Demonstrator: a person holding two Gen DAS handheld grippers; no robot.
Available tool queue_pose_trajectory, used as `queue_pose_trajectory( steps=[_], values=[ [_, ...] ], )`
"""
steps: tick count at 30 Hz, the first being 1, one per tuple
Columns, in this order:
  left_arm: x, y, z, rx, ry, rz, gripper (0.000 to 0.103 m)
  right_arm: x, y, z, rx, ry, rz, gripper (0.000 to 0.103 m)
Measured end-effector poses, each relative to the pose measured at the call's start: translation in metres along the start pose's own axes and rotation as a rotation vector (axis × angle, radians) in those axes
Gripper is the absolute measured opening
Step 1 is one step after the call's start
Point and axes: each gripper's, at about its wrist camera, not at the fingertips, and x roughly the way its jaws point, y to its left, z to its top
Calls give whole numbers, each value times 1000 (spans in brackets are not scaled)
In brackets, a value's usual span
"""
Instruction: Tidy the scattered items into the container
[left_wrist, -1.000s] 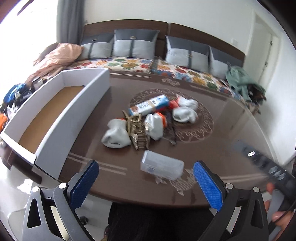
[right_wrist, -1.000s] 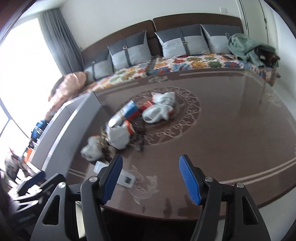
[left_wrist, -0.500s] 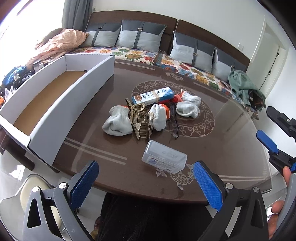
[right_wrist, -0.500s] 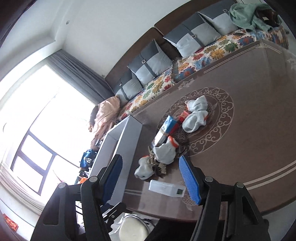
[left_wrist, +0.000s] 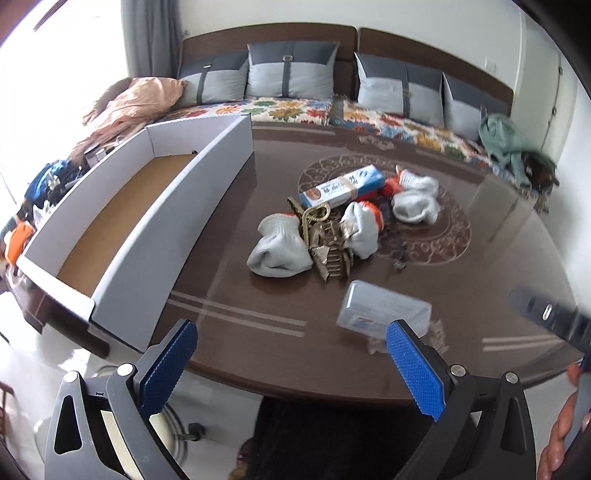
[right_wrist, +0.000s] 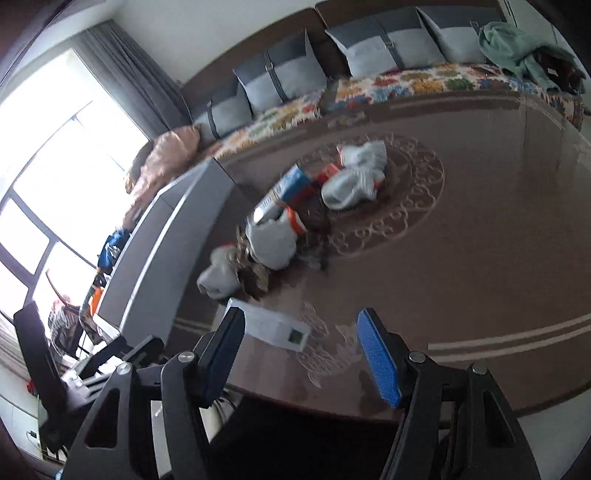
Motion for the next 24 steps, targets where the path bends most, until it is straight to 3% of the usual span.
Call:
queue_pose_trajectory(
  steps=[5, 9, 13, 17, 21, 24],
  values=[
    [10, 14, 11, 40, 30, -29, 103, 17, 8, -15, -113, 55, -12, 65],
    [17, 26, 23, 83, 52, -5, 103, 26, 17, -14, -231, 79, 42, 65],
    [15, 39, 17, -4, 43, -24, 103, 35, 19, -14, -313, 123, 56, 65],
    [28, 27, 0, -56, 67, -48, 103, 34, 14, -14, -233, 111, 45, 65],
    [41, 4, -8, -15, 126, -58, 103, 40, 16, -14, -159, 106, -93, 65],
    [40, -6, -14, 10, 120, -46, 103, 39, 11, -17, -109, 110, -56, 65]
  ],
)
